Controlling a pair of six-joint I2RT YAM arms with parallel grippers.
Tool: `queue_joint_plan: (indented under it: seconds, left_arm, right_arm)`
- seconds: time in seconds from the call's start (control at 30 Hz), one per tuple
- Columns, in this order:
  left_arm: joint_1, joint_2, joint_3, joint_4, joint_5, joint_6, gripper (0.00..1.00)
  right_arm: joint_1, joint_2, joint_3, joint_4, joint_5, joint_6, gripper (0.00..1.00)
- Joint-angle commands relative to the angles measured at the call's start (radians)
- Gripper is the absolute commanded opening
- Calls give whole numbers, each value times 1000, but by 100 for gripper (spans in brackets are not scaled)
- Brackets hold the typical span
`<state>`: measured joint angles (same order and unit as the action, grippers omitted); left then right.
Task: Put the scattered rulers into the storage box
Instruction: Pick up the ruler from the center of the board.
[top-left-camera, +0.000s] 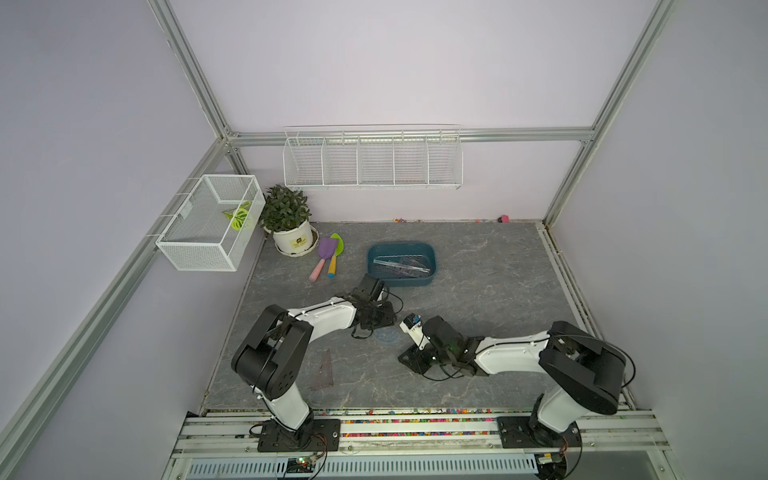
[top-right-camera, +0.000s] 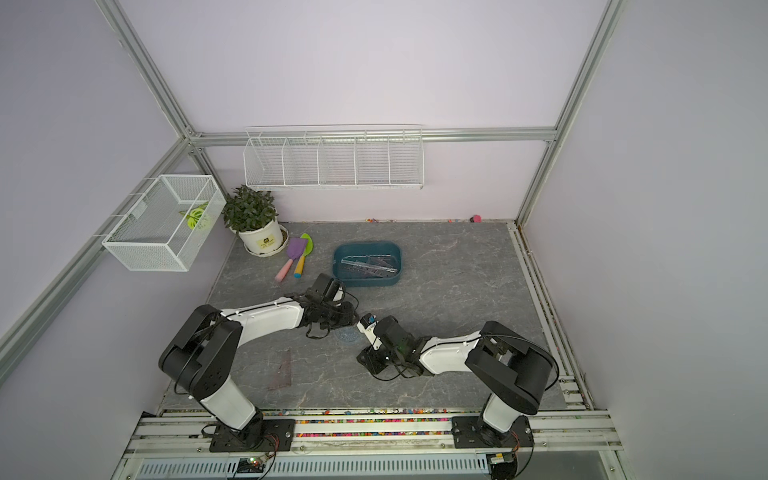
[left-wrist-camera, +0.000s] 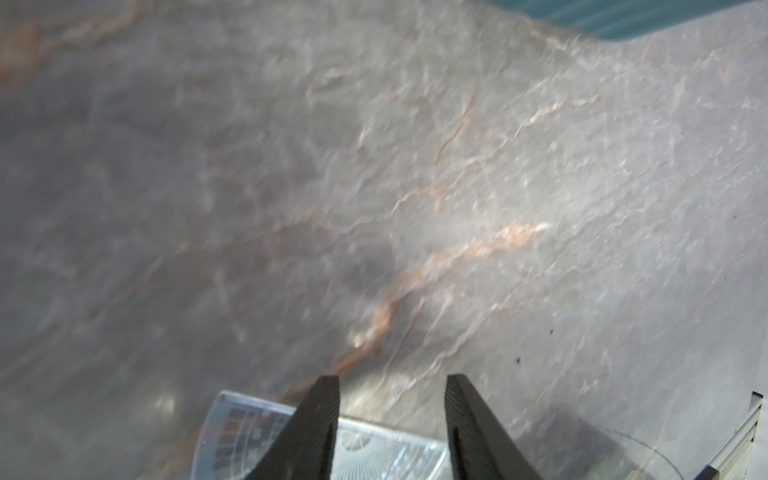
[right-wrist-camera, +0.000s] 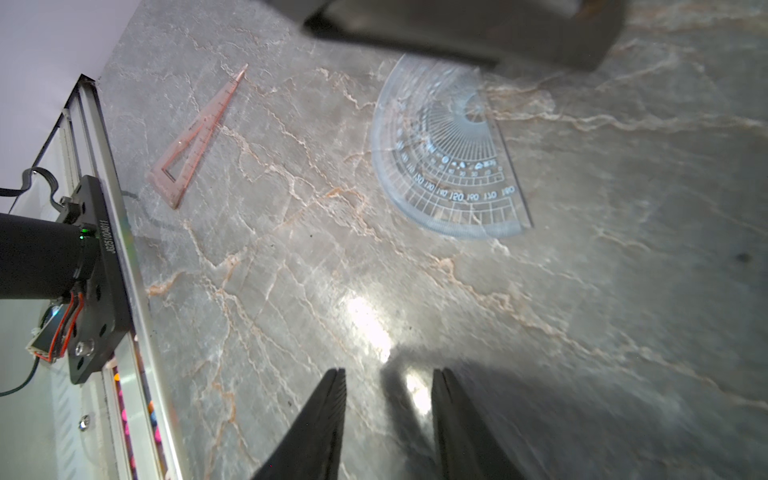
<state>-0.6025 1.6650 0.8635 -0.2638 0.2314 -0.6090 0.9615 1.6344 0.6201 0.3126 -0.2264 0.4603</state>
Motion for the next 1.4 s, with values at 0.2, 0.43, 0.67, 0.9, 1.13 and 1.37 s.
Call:
queue_joint_plan:
  seconds: [0.2,0.43,0.67,0.9,1.13,1.37]
  left_arm:
    - [-10,-134,-194,-91,-46,-100,46]
    - [-9,-231,-242,-143,-134,-141,47]
    - [-10,-267,-304,-81,-83,-174,47]
    - [-10,-363,-347,-36,-45,-197,47]
    - [-5,-369,-369,35,14,-196,37]
    - [28,-369,-371,51,33,-190,33]
  right_arm:
    - [7,-20,-13,20,-30,2,39]
    - [63,17,50,-36,-39,-40,38]
    - [63,56,87,-44,-32,-39,36]
    - [-10,50,107,15,-95,23,18]
    - [-56,162,194,54,-157,69,8]
    - [-64,200,216,33,-149,68,6]
